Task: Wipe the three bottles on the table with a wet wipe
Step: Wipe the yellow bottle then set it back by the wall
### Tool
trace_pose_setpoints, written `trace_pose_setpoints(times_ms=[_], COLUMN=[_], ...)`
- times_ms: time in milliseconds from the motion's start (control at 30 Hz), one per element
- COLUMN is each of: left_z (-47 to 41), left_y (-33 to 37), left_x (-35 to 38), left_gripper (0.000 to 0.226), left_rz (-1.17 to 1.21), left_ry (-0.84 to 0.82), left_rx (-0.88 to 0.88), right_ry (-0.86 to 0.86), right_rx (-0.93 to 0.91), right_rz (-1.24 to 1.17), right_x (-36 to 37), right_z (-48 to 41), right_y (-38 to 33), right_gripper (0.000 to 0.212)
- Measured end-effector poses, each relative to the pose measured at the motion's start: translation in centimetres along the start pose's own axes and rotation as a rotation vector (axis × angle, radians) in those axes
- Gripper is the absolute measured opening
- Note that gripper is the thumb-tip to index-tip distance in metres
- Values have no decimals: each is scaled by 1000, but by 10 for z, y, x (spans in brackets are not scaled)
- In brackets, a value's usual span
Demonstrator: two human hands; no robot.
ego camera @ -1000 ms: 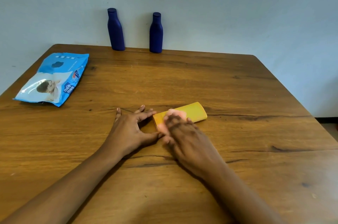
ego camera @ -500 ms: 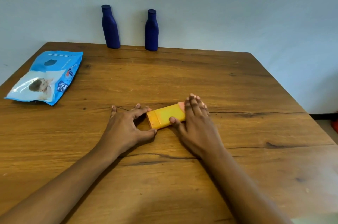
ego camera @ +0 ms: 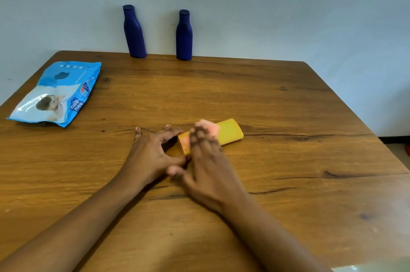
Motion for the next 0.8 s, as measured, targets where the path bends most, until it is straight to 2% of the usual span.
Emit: trace_pose_setpoints(times_ms=[100, 200, 267, 367, 433, 500, 567, 633, 733, 800], left_z=[-1, 1, 1, -1, -2, 0, 0, -1, -1, -1], left_y=[-4, 0, 2, -1, -5, -3, 0, -1, -1, -3], left_x=[-1, -1, -1, 0, -2, -1, 0, 1, 1, 1], left_gripper=[97, 87, 83, 98, 102, 99, 87, 82, 92, 91], left_rz=[-12, -29, -31, -34, -53, -23, -45, -40, 0, -9], left_ry=[4, 14, 22, -7, -16, -17, 20, 37, 8, -5], left_rx=[-11, -3, 8, -8, -37, -22, 1, 8, -4, -17], right_ry=[-26, 10, 46, 12, -18, 3, 49, 34, -55, -71], right_rx=[-90, 87, 163, -5, -83, -19, 134, 180, 12, -28], right_rz=[-22, 16, 53, -11, -15, 8, 92, 101, 15, 10], right_x=[-5, -20, -22, -7, -5, -13, -23, -20, -2, -3], right_z=[2, -1, -6, -13, -8, -4, 0, 1, 10, 18], right_y=[-5, 47, 52, -2, -12, 20, 58, 55, -5, -8], right_gripper=[88, 85, 88, 91, 88, 86, 90, 93, 95, 92])
Point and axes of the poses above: each hand's wrist, its own z-axis away from the middle knuckle, its own x-axis out of the palm, y = z × x, the point moved 7 cm from there along -z, towards the middle knuckle, and after that the axes turned 4 degrees about z, right-handed, at the moved point
